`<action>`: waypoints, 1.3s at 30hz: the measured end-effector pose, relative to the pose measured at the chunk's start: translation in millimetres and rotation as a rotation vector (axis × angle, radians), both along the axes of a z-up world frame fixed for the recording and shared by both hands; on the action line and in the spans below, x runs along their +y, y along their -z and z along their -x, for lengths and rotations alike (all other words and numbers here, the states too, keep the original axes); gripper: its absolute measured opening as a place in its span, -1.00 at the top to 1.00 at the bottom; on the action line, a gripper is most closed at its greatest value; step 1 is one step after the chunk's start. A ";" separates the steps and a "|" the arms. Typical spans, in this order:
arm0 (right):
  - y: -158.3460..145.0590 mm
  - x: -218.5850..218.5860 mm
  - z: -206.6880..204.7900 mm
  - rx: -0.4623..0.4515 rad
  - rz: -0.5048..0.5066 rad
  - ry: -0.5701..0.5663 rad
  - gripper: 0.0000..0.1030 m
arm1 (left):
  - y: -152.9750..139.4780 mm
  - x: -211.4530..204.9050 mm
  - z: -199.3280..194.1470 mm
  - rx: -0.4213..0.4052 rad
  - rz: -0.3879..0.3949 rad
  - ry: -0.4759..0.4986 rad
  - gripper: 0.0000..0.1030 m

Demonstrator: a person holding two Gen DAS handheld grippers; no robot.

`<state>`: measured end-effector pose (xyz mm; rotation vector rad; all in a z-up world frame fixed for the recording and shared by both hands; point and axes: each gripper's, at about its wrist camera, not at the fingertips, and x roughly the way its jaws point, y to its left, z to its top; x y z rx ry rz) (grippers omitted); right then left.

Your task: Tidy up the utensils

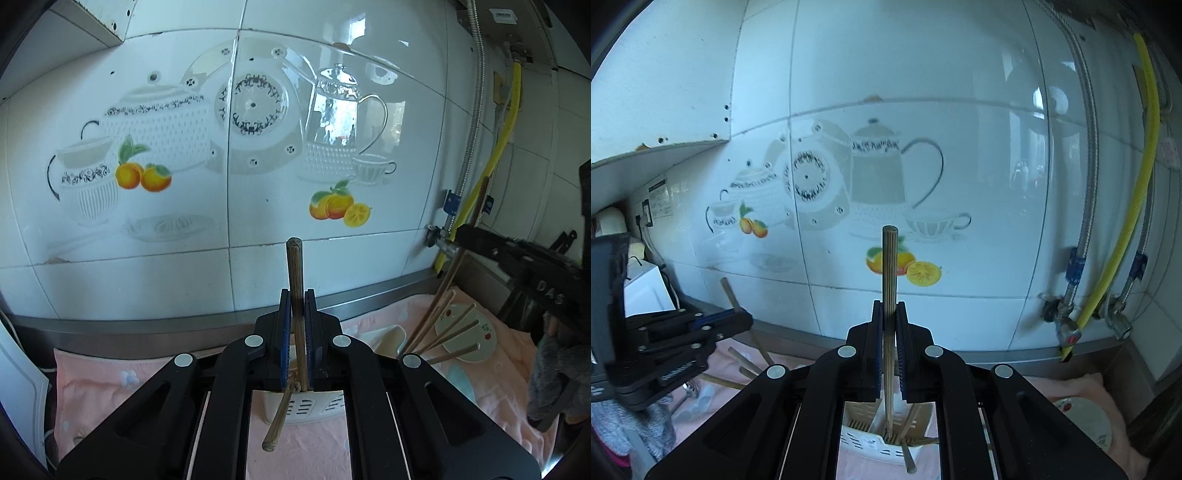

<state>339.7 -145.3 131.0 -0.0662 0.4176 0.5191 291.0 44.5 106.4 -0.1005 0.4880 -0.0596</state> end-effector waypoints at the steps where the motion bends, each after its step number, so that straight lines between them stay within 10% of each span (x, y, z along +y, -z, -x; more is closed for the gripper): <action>1: 4.2 0.1 -2.3 0.000 -0.003 0.006 0.87 | 1.4 0.9 -0.1 0.004 0.005 0.002 0.88; 14: 43.7 8.8 -10.5 0.058 0.048 -0.001 0.87 | 9.7 7.2 1.3 0.022 0.025 0.002 0.82; 24: 49.5 3.8 -3.8 0.072 0.052 0.000 0.84 | 2.4 6.2 12.7 -0.004 0.009 -0.011 0.24; 39: 29.0 -14.2 30.1 0.043 0.045 0.012 0.14 | -3.3 4.9 52.0 -0.028 -0.005 -0.038 -0.40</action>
